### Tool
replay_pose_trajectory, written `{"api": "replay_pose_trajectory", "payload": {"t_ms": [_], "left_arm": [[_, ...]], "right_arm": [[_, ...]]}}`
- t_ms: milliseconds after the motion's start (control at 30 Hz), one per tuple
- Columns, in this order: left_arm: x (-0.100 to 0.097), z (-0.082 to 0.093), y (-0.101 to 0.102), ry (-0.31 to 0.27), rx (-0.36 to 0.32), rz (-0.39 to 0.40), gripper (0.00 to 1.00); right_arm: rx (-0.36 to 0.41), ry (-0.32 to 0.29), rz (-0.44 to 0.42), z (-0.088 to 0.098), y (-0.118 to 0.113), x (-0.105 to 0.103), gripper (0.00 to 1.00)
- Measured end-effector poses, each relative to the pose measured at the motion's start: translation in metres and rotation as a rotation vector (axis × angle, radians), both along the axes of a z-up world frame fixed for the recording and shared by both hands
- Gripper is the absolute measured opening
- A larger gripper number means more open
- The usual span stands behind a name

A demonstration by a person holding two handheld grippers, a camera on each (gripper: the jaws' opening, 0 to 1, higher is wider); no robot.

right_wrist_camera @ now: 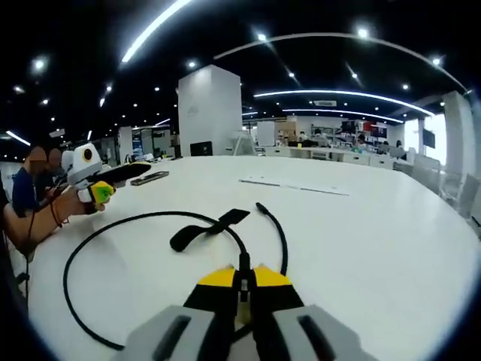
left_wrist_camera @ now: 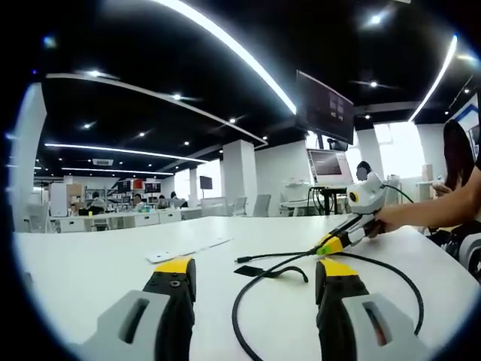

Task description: Find the charging cable on the desk, coil it up and secure with Velcro.

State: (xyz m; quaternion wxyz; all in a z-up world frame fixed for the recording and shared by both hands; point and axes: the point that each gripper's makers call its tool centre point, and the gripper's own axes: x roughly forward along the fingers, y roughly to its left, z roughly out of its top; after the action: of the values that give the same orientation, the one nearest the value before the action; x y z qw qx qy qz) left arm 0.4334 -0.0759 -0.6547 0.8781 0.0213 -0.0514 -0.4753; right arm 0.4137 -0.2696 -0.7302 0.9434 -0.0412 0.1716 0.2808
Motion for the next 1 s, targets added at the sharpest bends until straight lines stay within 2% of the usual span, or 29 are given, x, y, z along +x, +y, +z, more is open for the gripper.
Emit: {"api": "replay_pose_trajectory", "payload": {"t_ms": [567, 1000], "left_arm": [[0.002, 0.001, 0.001, -0.001, -0.001, 0.007, 0.64], [0.003, 0.001, 0.002, 0.000, -0.002, 0.012, 0.64]], "right_arm": [[-0.021, 0.014, -0.014, -0.006, -0.013, -0.009, 0.08], [-0.033, 0.012, -0.012, -0.007, -0.015, -0.011, 0.08]]}}
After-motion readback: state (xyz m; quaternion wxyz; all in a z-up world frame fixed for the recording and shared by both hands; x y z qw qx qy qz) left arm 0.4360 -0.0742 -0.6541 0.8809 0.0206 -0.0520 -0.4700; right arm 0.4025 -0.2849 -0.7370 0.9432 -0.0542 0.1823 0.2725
